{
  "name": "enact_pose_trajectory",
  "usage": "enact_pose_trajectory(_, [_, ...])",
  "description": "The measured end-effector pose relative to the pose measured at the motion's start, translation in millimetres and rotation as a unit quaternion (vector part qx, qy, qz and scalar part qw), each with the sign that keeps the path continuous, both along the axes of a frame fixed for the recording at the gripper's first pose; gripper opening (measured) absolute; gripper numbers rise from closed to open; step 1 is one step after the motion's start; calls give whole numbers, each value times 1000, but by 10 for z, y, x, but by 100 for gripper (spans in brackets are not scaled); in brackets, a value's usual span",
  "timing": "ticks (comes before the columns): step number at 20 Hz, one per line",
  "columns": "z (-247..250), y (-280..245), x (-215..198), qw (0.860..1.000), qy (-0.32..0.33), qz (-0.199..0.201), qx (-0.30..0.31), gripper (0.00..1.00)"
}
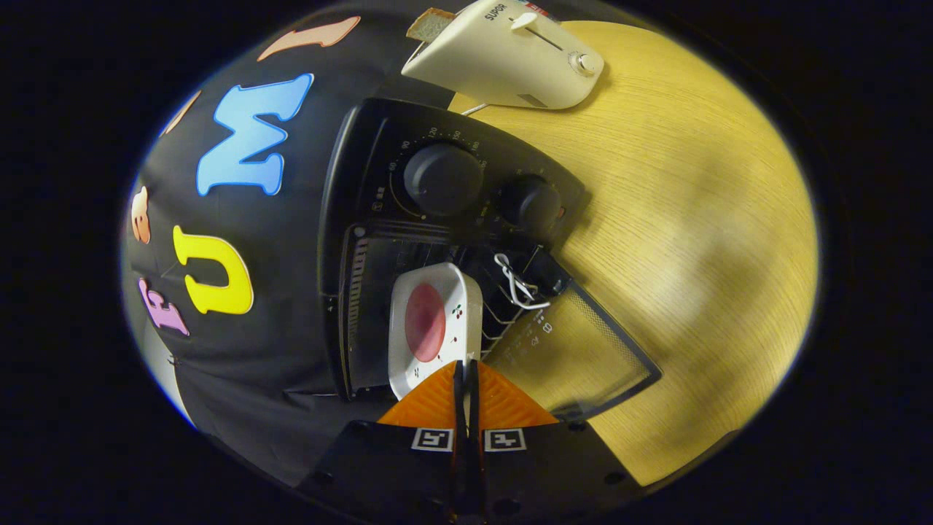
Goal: Open the toaster oven, put the food inside, and close the toaster oven door.
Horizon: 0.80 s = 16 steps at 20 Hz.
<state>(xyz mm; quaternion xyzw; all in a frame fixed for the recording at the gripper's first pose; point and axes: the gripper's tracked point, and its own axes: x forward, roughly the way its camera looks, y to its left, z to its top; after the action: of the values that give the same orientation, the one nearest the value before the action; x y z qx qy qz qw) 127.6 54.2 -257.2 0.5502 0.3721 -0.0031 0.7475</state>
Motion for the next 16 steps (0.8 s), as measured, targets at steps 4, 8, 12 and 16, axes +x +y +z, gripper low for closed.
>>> enact_pose_trajectory(4, [-100, 101, 215, 1000, -7, -15, 5, 2])
enact_pose_trajectory(8, [-155, 243, 378, 1000, -7, -22, 0, 2])
enact_pose_trajectory(12, [-156, 293, 499, 999, -8, -37, -4, 2])
enact_pose_trajectory(16, [-51, 329, 479, 999, -28, -35, -1, 7])
